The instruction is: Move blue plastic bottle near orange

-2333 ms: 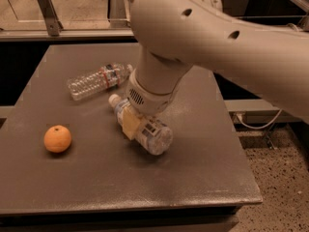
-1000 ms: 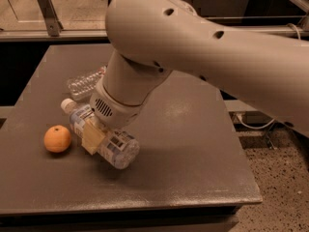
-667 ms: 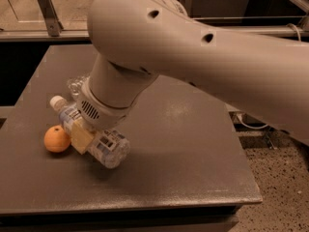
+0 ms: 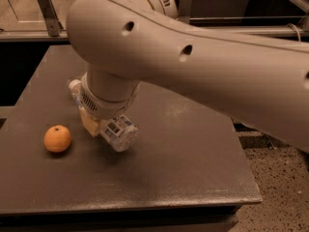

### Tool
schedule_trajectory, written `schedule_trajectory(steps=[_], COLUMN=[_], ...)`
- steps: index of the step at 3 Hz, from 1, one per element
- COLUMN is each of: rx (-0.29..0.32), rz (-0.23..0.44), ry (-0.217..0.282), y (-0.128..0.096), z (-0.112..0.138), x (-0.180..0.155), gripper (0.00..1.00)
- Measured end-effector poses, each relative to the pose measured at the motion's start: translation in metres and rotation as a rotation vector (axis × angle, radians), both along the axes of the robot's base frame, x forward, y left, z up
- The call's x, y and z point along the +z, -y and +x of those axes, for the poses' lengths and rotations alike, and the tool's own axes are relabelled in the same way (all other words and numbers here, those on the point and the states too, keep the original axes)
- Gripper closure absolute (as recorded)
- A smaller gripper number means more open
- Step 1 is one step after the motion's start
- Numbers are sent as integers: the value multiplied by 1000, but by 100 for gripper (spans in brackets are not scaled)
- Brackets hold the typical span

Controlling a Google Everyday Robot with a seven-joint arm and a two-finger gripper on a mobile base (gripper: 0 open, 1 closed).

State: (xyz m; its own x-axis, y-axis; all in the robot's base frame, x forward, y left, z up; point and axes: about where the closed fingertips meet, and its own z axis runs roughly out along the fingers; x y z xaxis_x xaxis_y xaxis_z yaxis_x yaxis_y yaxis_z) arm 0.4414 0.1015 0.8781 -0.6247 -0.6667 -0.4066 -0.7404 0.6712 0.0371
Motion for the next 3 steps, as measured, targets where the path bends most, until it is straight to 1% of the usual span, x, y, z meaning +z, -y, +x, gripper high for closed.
schedule_trajectory(steps=[1,2,3], rx=[-25,-21,-35], rz=[-48,-101,-116], ry=[-57,-163,-218], y=[11,21,31], z=[8,-1,-8], x=[-12,-32,-41], gripper=[100,81,59])
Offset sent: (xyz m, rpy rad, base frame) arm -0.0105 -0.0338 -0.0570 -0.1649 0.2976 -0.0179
